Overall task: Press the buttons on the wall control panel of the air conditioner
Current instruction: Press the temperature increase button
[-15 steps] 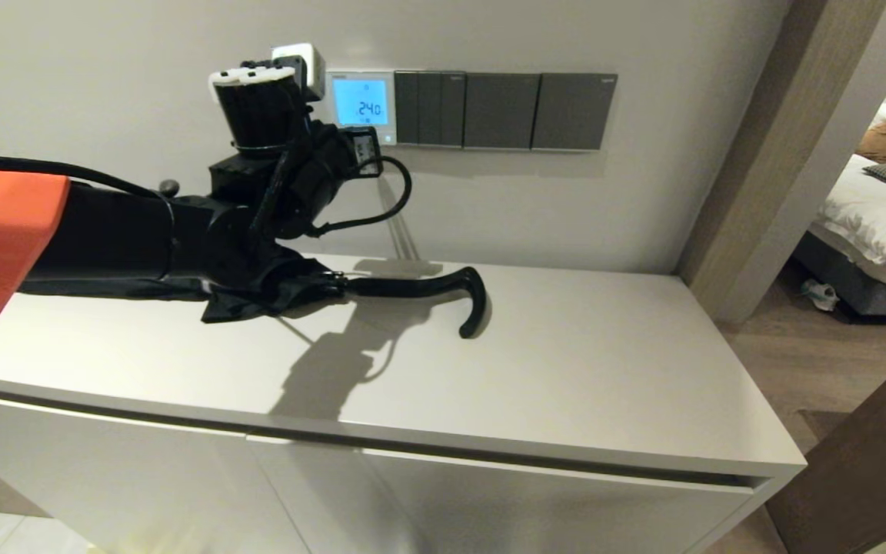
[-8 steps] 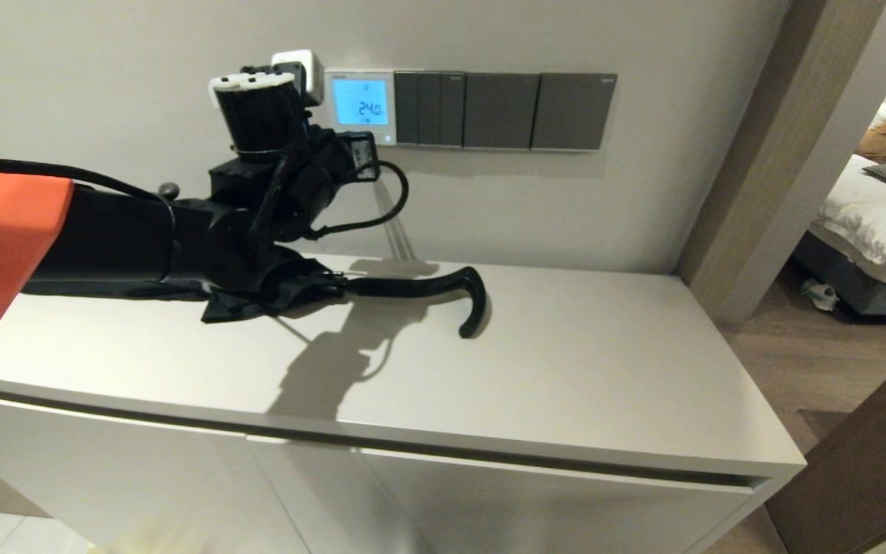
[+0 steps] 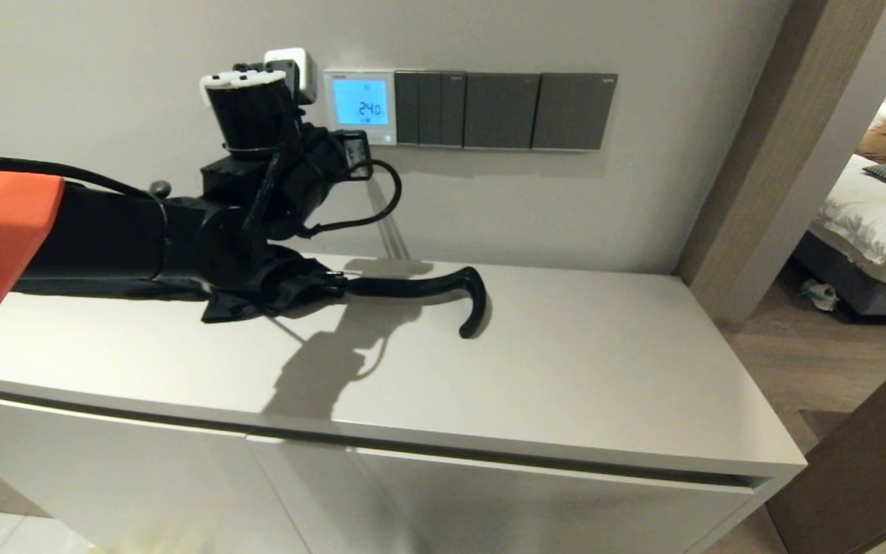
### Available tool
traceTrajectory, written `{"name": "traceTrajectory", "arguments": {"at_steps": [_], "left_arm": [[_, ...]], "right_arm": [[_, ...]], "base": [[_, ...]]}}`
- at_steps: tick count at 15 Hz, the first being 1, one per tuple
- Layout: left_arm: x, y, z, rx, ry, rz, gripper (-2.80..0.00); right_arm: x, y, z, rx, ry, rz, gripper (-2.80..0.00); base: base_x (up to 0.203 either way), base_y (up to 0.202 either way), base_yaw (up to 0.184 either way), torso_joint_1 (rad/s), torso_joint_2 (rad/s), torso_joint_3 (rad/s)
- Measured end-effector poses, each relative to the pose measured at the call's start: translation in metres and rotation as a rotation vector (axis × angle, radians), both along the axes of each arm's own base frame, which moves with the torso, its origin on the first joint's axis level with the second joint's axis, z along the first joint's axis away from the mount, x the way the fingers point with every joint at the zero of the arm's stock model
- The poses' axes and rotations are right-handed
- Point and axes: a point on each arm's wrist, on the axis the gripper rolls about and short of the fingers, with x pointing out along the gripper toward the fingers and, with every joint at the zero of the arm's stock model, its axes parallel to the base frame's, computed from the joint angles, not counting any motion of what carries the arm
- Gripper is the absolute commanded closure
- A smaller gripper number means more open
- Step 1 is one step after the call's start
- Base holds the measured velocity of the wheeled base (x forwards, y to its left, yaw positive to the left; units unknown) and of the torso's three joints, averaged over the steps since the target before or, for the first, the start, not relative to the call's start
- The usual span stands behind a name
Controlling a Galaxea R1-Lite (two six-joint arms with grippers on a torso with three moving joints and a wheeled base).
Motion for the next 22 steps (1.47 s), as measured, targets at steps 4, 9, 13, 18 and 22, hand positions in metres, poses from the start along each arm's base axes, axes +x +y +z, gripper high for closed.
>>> {"name": "traceTrajectory", "arguments": {"at_steps": [4, 9, 13, 18, 22], "left_arm": [[0.005, 0.002, -0.006, 0.012, 0.012, 0.011, 0.00], [0.012, 0.001, -0.010, 0.014, 0.015, 0.016, 0.00], [0.016, 0.002, -0.011, 0.012, 0.011, 0.020, 0.00], [0.017, 0.003, -0.012, 0.012, 0.011, 0.021, 0.00], [0.010, 0.006, -0.010, 0.018, 0.009, 0.023, 0.00]], "right_arm": [[0.000, 0.000, 0.000, 0.000, 0.000, 0.000, 0.00], [0.000, 0.000, 0.000, 0.000, 0.000, 0.000, 0.00], [0.000, 0.000, 0.000, 0.000, 0.000, 0.000, 0.00], [0.000, 0.000, 0.000, 0.000, 0.000, 0.000, 0.00], [0.000, 0.000, 0.000, 0.000, 0.000, 0.000, 0.00]], "base": [[0.000, 0.000, 0.000, 0.000, 0.00, 0.000], [0.000, 0.000, 0.000, 0.000, 0.00, 0.000], [0.000, 0.000, 0.000, 0.000, 0.00, 0.000], [0.000, 0.000, 0.000, 0.000, 0.00, 0.000], [0.000, 0.000, 0.000, 0.000, 0.00, 0.000]]}}
